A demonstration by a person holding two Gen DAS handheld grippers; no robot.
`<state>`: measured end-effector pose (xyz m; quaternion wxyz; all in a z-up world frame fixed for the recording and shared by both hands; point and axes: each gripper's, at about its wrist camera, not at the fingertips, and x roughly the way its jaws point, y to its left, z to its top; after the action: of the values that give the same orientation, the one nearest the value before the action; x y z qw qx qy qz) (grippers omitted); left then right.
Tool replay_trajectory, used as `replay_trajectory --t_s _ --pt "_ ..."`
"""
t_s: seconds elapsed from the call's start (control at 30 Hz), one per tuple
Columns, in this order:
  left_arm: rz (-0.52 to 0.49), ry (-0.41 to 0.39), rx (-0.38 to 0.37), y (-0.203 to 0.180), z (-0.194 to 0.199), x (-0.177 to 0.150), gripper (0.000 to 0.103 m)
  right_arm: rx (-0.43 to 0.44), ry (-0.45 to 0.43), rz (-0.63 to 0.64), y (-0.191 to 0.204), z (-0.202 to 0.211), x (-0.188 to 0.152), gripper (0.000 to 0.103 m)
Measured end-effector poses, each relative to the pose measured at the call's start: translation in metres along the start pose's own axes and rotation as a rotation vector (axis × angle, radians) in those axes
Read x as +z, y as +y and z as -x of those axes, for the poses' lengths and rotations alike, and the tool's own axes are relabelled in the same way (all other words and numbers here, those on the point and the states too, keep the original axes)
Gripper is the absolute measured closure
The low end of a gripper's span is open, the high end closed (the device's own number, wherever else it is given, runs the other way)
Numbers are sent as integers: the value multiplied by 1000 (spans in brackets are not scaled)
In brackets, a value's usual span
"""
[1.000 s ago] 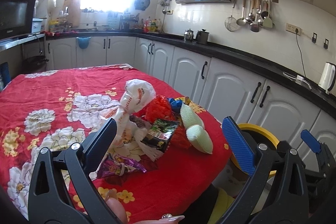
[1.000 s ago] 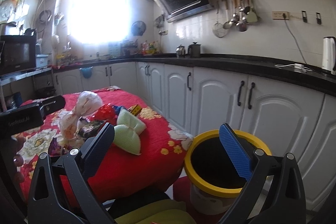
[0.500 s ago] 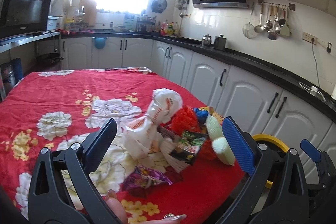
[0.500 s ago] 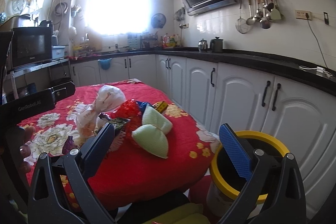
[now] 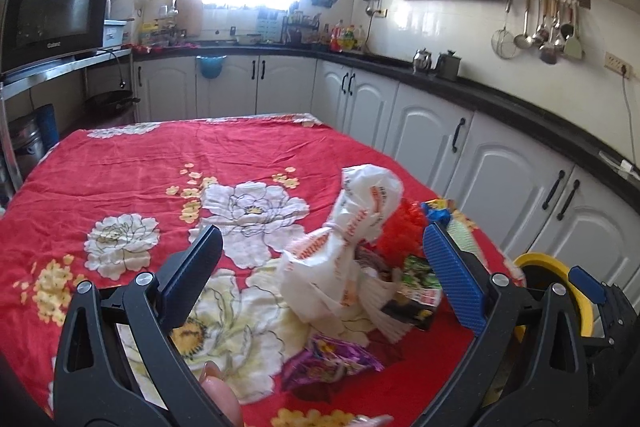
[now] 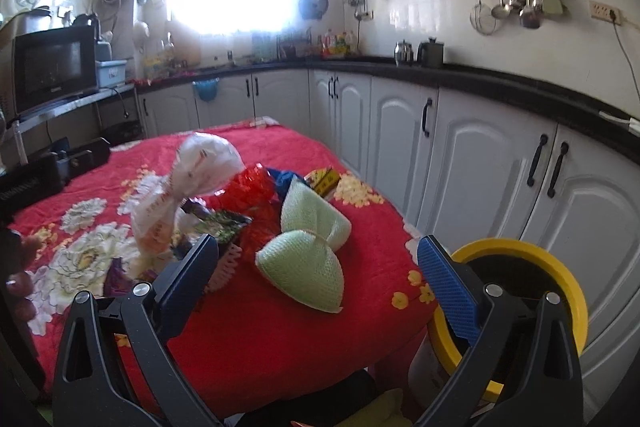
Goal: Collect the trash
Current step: 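Grasp the tied white plastic bag with the left tool while the right tool grasps the green mesh bag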
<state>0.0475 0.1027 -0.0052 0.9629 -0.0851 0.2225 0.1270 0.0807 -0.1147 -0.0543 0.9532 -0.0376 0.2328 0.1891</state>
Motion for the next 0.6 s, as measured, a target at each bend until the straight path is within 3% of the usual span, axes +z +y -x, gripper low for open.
replay_trajectory --t_s 0.37,0.6 --pt "-85 138 -46 -3 -48 6 11 100 221 -130 -16 -80 13 6" --pt "-134 203 -68 -12 -79 14 11 153 298 -185 -26 -105 14 6"
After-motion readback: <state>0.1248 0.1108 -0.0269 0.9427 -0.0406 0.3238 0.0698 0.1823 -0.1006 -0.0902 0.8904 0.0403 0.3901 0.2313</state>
